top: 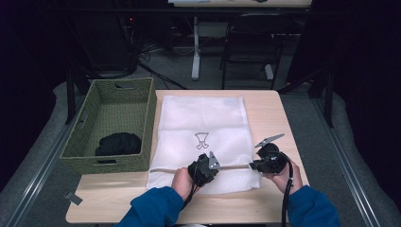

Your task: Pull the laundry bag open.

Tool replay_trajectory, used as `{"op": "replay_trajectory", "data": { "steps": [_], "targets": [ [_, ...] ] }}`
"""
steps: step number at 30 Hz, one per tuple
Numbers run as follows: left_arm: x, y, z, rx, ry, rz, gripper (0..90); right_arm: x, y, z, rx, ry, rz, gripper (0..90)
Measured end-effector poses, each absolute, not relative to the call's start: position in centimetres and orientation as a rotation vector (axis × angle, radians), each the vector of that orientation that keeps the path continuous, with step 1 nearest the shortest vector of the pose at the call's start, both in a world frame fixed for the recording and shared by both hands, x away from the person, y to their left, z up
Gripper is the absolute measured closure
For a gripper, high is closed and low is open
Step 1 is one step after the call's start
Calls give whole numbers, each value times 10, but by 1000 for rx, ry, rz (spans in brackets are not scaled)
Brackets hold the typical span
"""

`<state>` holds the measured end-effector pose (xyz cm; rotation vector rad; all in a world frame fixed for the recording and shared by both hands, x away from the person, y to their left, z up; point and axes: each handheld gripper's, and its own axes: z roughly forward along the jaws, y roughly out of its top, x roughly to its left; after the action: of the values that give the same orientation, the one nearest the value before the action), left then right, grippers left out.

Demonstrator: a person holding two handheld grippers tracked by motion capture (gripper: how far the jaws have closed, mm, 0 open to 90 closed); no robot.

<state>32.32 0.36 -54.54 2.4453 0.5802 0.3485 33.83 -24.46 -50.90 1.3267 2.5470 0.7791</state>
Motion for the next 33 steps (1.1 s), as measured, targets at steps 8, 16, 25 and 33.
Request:
{"op": "replay_trajectory", "data": {
  "steps": [8, 16, 25, 33],
  "targets": [
    [324, 18, -544, 2447, 600, 358, 873, 338, -245, -509, 1321, 2543, 761, 843],
    [322, 25, -542, 2445, 604, 374, 873, 338, -245, -509, 1321, 2541, 757, 843],
    [321, 35, -539, 2451, 621, 382, 873, 338, -246, -509, 1329, 2537, 750, 842],
    [321, 43, -538, 2447, 646, 395, 873, 338, -247, -509, 1332, 2532, 757, 843]
  ]
}}
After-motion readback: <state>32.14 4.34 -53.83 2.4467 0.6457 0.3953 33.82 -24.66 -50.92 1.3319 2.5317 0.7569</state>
